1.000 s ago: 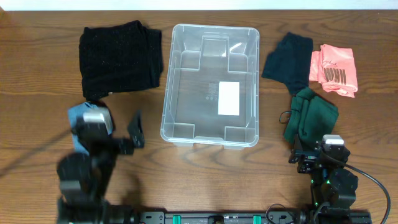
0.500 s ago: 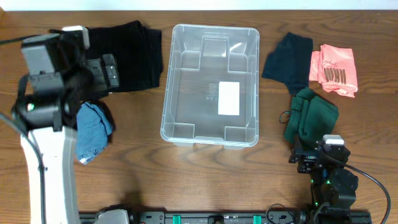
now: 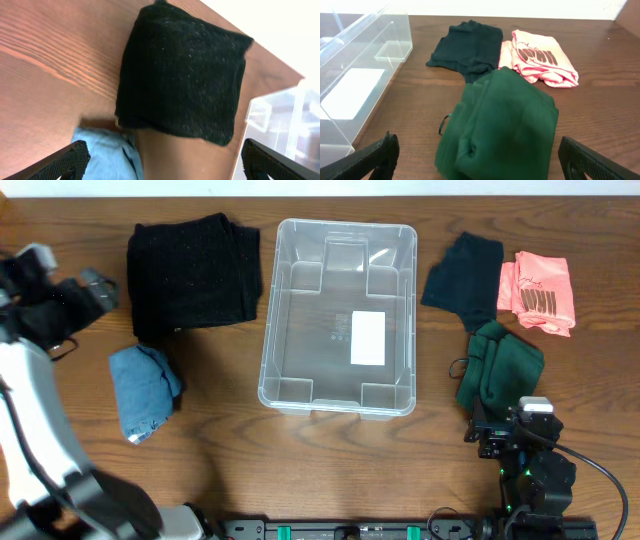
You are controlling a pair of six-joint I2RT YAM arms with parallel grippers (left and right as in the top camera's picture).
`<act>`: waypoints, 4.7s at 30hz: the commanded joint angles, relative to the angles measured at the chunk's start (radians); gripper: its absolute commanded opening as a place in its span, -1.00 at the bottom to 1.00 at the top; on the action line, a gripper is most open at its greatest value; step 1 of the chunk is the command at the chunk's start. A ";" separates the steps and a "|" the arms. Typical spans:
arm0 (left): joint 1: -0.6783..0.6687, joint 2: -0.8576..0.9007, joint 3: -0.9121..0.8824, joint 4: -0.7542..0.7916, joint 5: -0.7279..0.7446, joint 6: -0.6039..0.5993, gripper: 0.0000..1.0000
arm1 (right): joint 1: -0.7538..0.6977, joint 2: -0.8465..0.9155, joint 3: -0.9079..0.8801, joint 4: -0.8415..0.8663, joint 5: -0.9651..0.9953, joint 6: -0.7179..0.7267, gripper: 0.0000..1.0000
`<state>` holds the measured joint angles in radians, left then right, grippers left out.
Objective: Pack container
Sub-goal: 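Reach the left gripper over the black garment's far edge, then grasp the black knit garment's edge with the left gripper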
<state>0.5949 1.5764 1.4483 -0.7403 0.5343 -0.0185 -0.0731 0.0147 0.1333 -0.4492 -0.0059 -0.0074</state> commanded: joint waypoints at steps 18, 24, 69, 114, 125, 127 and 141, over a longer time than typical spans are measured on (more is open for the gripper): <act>0.075 0.486 0.011 0.467 0.280 0.017 0.96 | -0.005 -0.006 -0.005 0.000 -0.002 0.014 0.98; 0.073 0.524 0.011 0.519 0.229 0.017 0.96 | -0.005 -0.006 -0.005 0.000 -0.002 0.014 0.99; -0.177 0.668 0.011 0.594 0.381 -0.092 0.37 | -0.005 -0.006 -0.005 0.000 -0.002 0.014 0.98; -0.236 0.676 0.009 0.508 0.193 -0.199 0.84 | -0.005 -0.006 -0.005 0.000 -0.002 0.014 0.98; -0.128 0.810 0.009 0.654 0.497 -0.317 0.85 | -0.005 -0.006 -0.005 0.000 -0.002 0.014 0.99; -0.126 0.835 0.009 0.660 0.525 -0.317 0.83 | -0.005 -0.006 -0.005 0.000 -0.002 0.014 0.99; -0.185 0.842 0.010 0.809 0.592 -0.371 0.81 | -0.005 -0.006 -0.005 0.000 -0.002 0.014 0.98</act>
<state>0.4480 2.3505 1.4918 0.0566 1.1454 -0.3565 -0.0731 0.0147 0.1333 -0.4488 -0.0059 -0.0074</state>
